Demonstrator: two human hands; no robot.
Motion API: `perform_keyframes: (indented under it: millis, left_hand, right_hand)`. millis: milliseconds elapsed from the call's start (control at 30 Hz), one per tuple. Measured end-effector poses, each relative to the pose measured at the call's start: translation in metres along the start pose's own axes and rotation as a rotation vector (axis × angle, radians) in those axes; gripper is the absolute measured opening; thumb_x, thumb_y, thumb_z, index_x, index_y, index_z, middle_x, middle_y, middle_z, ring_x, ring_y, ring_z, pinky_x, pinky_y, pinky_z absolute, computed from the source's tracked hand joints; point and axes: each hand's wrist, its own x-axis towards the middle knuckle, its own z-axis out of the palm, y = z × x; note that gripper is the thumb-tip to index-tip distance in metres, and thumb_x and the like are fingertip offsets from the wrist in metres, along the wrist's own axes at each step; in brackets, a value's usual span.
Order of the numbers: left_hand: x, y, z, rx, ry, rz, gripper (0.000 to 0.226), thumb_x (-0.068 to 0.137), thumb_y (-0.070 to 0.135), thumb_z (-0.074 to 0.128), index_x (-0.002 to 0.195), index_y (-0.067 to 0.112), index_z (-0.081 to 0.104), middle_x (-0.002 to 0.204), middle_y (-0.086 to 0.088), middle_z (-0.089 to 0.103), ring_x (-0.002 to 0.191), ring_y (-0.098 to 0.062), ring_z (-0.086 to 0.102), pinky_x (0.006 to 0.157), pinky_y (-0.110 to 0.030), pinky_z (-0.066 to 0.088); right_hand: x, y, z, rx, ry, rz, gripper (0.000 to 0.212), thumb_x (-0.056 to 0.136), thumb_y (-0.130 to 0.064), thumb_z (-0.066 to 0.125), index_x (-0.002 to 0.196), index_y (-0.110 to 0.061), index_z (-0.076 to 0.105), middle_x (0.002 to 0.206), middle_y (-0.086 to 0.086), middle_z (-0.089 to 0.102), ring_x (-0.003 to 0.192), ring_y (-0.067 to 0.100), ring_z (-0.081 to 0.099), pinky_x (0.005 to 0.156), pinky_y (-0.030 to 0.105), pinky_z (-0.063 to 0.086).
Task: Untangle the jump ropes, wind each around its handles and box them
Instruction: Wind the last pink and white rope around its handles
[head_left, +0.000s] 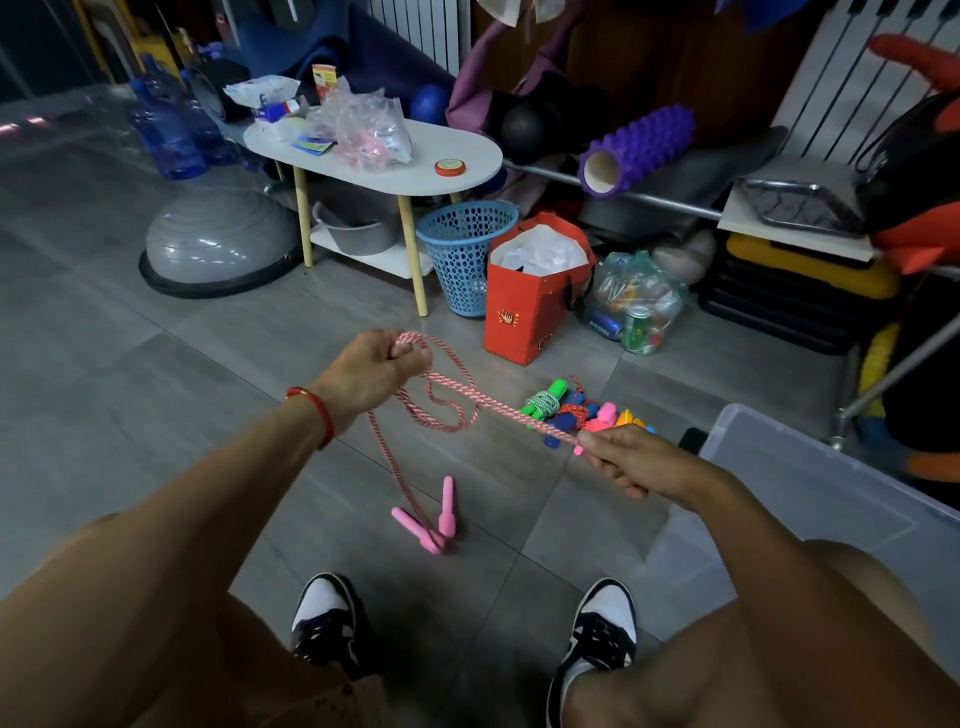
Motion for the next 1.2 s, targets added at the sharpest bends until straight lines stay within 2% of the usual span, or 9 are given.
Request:
perform_keyframes:
  millis: [167,333,500,667,800,867,1000,1133,1200]
  left_hand:
    - [0.003,-0.002,-0.021,0.010,0.061,-0.075,0.037,0.099,0.029,0.060,0.111,-0.006,0.060,0.082,-0.008,0.052,0.070,-0.016,0.045,0.063,-0.028,0.042]
    - [0.000,-0.001,-0.017,0.082,0.031,-0.042,0.026,0.099,0.030,0.060,0.090,0.006,0.059,0.078,-0.003,0.054,0.070,-0.015,0.049,0.067,-0.029,0.045]
    - [-0.004,0.009,-0.009,0.223,-0.076,-0.023,0.035,0.104,0.042,0.045,0.102,0.012,0.063,0.087,0.001,0.063,0.077,-0.012,0.055,0.077,-0.032,0.043]
    - [0.000,0.016,-0.020,0.303,0.071,-0.006,0.040,0.107,0.043,0.036,0.104,0.012,0.062,0.097,-0.006,0.063,0.083,-0.020,0.057,0.073,-0.033,0.046]
    - [0.000,0.029,-0.037,0.282,0.135,0.023,0.040,0.106,0.038,0.041,0.108,0.004,0.061,0.096,-0.016,0.061,0.081,-0.027,0.055,0.080,-0.043,0.050]
    - [-0.003,0.039,-0.041,0.273,0.104,0.055,0.036,0.106,0.037,0.042,0.108,0.007,0.062,0.092,-0.010,0.059,0.079,-0.020,0.053,0.076,-0.036,0.048]
    - [-0.010,0.057,-0.029,0.294,-0.014,0.105,0.025,0.105,0.039,0.043,0.103,0.021,0.060,0.087,0.001,0.057,0.083,-0.016,0.055,0.071,-0.026,0.044]
    - [-0.013,0.071,0.003,0.362,-0.179,0.149,0.020,0.106,0.032,0.041,0.101,0.023,0.058,0.084,0.008,0.054,0.084,-0.011,0.054,0.073,-0.024,0.041]
    - [-0.015,0.075,0.016,0.500,-0.268,0.216,0.027,0.105,0.033,0.041,0.109,0.017,0.062,0.091,0.005,0.059,0.095,-0.018,0.059,0.085,-0.031,0.046]
  right_hand:
    - [0.005,0.011,-0.012,0.133,0.055,-0.041,0.049,0.100,-0.048,0.053,0.102,-0.003,0.072,0.069,0.002,0.033,0.059,0.010,0.029,0.048,0.023,0.029]
    - [0.009,0.017,-0.011,0.130,0.210,-0.040,0.033,0.100,-0.038,0.059,0.089,-0.014,0.079,0.068,0.009,0.040,0.056,0.013,0.036,0.048,0.028,0.034]
    - [0.014,0.018,-0.011,-0.097,0.464,-0.027,0.033,0.102,-0.019,0.055,0.073,-0.008,0.067,0.045,-0.012,0.058,0.043,-0.003,0.055,0.043,0.009,0.037]
    - [0.030,0.047,-0.020,-0.514,0.545,0.190,0.029,0.099,-0.030,0.053,0.087,-0.009,0.070,0.093,0.014,0.069,0.089,0.031,0.063,0.072,0.032,0.047]
    - [0.030,0.059,-0.011,-0.661,0.524,0.331,0.034,0.097,-0.039,0.057,0.114,-0.011,0.064,0.121,0.017,0.064,0.111,0.035,0.061,0.090,0.037,0.050]
    - [0.030,0.060,-0.005,-0.760,0.498,0.407,0.038,0.098,-0.038,0.057,0.123,-0.011,0.060,0.128,0.016,0.060,0.118,0.033,0.058,0.094,0.037,0.048]
    - [0.031,0.029,0.012,-0.668,0.423,0.082,0.034,0.096,-0.032,0.058,0.128,-0.018,0.061,0.128,0.009,0.061,0.109,0.026,0.058,0.086,0.032,0.045]
    - [0.024,-0.052,0.038,-0.106,0.226,-0.370,0.056,0.092,-0.022,0.069,0.141,-0.038,0.047,0.144,-0.011,0.053,0.132,0.005,0.049,0.112,0.035,0.041]
    - [0.016,-0.092,0.046,0.016,0.091,-0.530,0.063,0.090,-0.016,0.071,0.140,-0.041,0.043,0.144,-0.013,0.051,0.134,0.001,0.047,0.114,0.028,0.038]
